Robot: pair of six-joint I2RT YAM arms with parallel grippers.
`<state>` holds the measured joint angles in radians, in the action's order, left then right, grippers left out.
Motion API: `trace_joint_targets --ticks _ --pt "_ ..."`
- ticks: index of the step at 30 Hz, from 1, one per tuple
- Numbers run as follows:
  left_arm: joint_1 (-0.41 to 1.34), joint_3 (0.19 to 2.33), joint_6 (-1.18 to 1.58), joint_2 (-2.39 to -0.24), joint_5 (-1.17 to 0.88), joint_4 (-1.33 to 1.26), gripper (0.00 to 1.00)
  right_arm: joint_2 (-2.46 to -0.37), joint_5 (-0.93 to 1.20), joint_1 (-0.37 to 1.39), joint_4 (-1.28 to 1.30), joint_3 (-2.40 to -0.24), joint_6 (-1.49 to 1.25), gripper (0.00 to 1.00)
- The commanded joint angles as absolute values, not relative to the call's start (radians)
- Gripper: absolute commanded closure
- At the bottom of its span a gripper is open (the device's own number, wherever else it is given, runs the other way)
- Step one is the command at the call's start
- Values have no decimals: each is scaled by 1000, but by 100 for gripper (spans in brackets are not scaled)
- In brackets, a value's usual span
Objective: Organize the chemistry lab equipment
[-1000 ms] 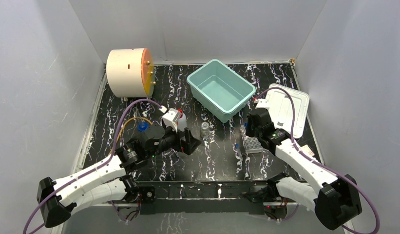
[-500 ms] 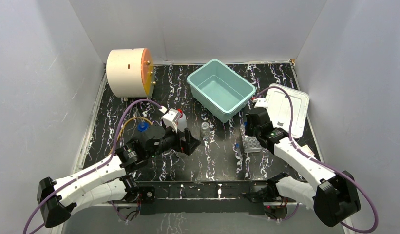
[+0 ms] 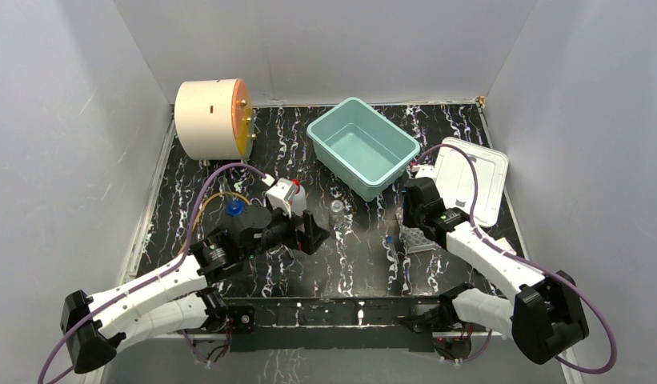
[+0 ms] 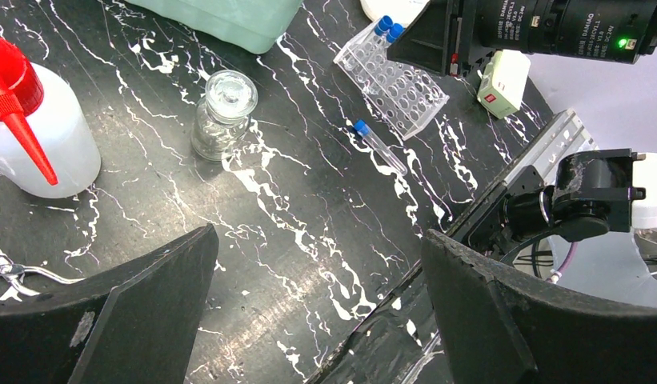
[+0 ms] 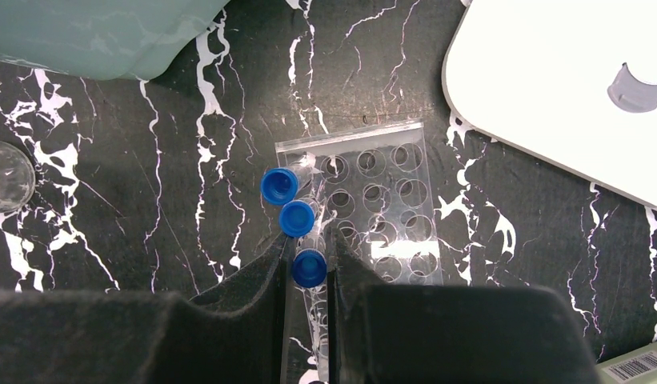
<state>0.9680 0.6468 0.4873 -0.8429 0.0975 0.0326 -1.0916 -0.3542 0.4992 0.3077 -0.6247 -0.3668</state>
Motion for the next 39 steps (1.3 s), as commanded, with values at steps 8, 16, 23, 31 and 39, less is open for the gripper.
trace_joint_targets --ticks 8,16,23,31,39 --pt "964 639 477 -826 117 24 2 -1107 -370 497 279 -636 -362 78" --pt "963 635 480 -822 119 23 2 -1113 -361 497 272 -634 -357 68" --pt "963 634 480 -821 118 25 2 -1074 -351 497 292 -653 -356 60" --pt "963 630 482 -821 119 20 2 -1050 -353 497 327 -675 -355 63" --pt "962 629 482 -823 119 20 2 -1034 -355 497 336 -670 -354 72"
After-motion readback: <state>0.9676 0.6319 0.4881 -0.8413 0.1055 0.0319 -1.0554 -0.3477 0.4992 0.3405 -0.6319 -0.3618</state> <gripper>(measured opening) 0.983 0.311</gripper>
